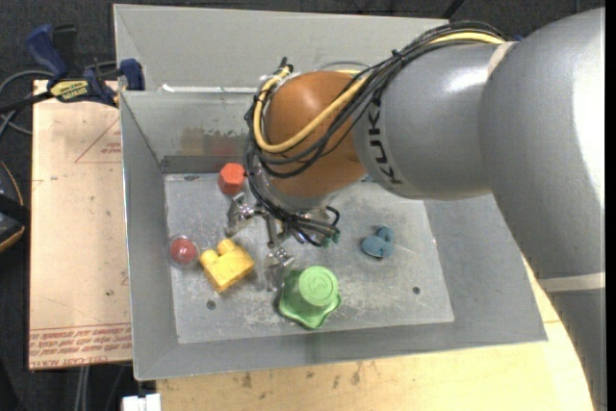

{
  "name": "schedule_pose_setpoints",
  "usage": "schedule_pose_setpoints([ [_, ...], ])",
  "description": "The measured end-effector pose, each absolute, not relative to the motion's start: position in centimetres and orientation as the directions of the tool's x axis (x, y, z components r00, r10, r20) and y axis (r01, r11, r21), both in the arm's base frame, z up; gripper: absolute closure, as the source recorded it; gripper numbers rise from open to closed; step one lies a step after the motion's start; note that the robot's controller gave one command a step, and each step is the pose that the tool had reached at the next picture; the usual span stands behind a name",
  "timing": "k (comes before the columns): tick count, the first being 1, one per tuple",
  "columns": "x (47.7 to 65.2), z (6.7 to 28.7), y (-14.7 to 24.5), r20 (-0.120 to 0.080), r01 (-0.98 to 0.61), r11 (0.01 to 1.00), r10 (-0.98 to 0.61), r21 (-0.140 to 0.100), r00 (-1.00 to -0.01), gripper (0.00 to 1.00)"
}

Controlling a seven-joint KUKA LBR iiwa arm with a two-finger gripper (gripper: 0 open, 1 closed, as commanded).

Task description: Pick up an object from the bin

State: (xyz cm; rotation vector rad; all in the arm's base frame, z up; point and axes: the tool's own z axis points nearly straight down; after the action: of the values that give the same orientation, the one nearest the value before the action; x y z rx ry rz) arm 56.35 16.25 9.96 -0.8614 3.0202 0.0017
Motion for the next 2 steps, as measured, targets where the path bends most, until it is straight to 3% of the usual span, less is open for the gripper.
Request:
schedule_pose_setpoints([
  [1,56.95,7.54,19.02,-0.004,-0.753,0.658,-0.753,-0.003,-0.658,0.0],
  [2,55.96,7.7,18.95,-0.02,-0.807,0.59,-0.807,-0.01,-0.59,0.0],
])
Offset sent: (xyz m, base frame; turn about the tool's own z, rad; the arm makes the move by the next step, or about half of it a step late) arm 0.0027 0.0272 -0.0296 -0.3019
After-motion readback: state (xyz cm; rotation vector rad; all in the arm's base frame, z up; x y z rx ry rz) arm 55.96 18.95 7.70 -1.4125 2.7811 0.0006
